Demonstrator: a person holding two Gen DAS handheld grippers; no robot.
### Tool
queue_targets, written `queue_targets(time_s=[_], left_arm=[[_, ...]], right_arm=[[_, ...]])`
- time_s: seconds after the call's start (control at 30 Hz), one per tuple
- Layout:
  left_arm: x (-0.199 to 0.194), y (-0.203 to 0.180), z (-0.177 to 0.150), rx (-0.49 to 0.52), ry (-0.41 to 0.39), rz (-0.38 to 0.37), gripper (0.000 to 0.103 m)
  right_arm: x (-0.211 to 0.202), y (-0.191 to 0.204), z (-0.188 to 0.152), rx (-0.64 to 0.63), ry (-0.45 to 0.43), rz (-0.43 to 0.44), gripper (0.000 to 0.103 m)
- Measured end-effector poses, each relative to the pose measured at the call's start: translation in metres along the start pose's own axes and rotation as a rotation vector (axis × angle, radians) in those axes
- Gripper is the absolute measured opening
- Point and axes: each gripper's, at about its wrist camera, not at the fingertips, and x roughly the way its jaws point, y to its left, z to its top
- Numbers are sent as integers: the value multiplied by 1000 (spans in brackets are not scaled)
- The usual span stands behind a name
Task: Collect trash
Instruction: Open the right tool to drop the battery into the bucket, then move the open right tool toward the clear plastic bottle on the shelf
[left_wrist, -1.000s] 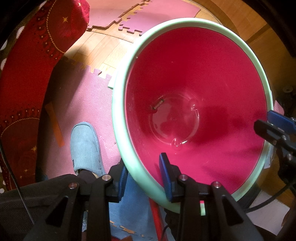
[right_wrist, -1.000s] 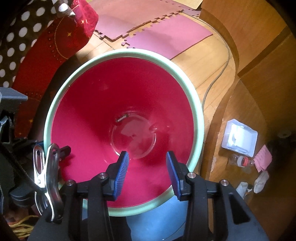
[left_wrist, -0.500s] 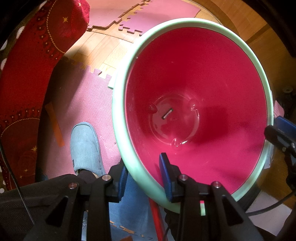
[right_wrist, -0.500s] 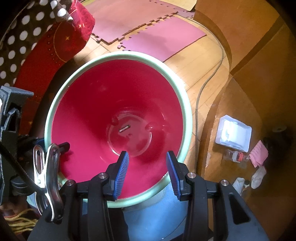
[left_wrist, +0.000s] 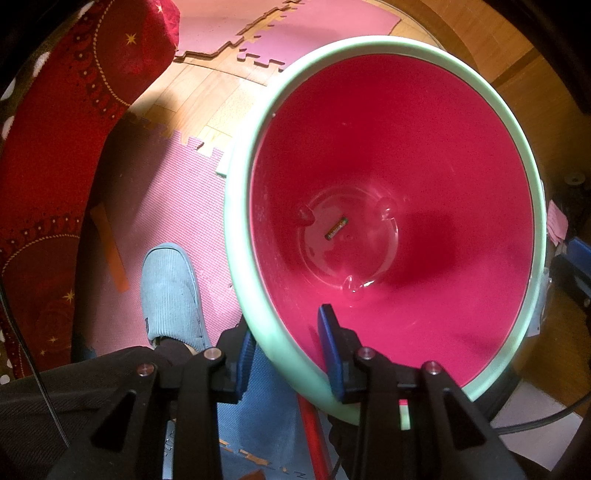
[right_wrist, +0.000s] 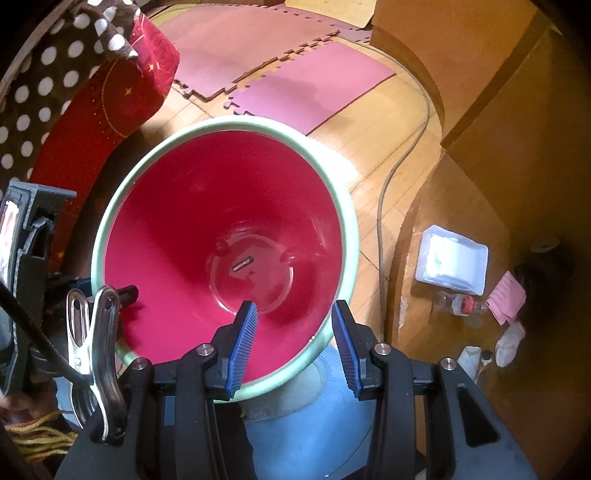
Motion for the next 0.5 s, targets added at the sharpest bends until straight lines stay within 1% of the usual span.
queue_targets(time_s=[0.23,0.5], left_arm=[[0,0,0,-1,0,0,35],[0,0,0,-1,0,1,35]], right_arm=[[-2,-15,-9,53,-6,-24,43],[4,-42,-27,147,9,-46,43]])
